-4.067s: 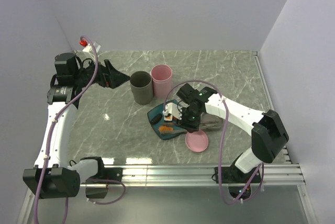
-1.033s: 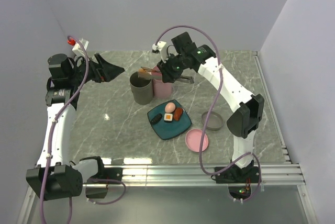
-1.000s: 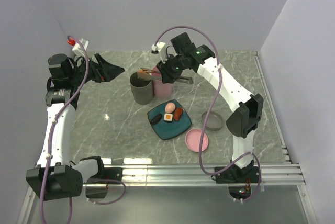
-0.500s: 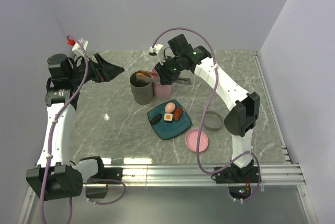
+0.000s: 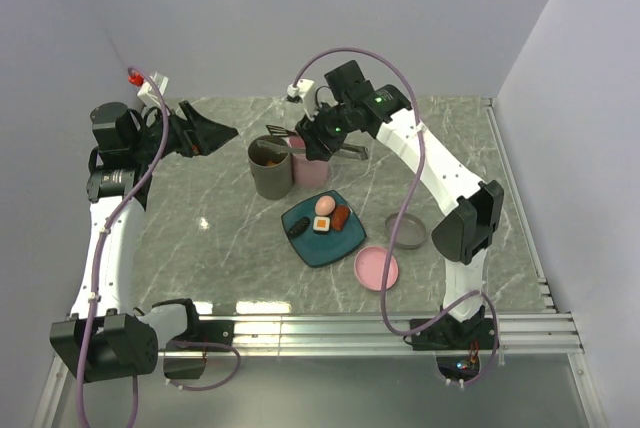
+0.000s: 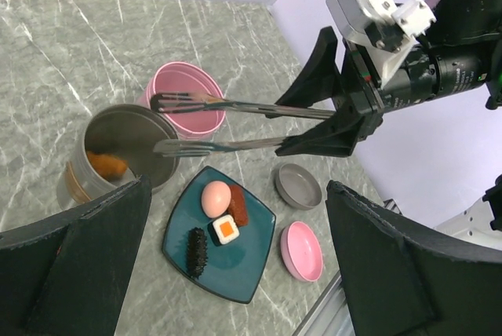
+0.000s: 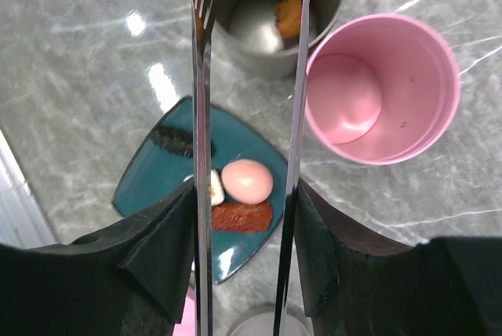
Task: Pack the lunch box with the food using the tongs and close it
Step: Place the fake food in the packing box, then pick up the fake food from the plate.
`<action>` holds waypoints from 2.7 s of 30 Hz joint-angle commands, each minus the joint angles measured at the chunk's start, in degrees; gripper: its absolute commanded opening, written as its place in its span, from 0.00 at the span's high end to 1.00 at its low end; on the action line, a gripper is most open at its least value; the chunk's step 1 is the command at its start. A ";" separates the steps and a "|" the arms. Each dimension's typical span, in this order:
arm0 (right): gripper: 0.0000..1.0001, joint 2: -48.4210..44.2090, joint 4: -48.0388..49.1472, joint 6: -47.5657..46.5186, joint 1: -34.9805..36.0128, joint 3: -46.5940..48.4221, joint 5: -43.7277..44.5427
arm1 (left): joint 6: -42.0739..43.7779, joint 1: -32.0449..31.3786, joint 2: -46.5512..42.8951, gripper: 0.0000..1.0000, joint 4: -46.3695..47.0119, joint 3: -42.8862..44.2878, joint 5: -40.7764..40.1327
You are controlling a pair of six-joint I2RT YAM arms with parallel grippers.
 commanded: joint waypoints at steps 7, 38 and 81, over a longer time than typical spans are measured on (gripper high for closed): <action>0.46 -15.82 -7.35 -12.42 -0.24 -15.05 -8.15 | 1.00 0.25 -0.64 0.01 0.82 0.67 2.79; 0.41 -10.83 -12.81 -56.56 2.05 -24.67 1.95 | 4.34 0.60 -0.29 0.01 -2.25 -0.47 1.56; 0.48 8.15 -20.80 -61.30 2.31 -10.97 0.46 | 2.67 2.09 2.35 0.01 -0.23 -2.06 2.17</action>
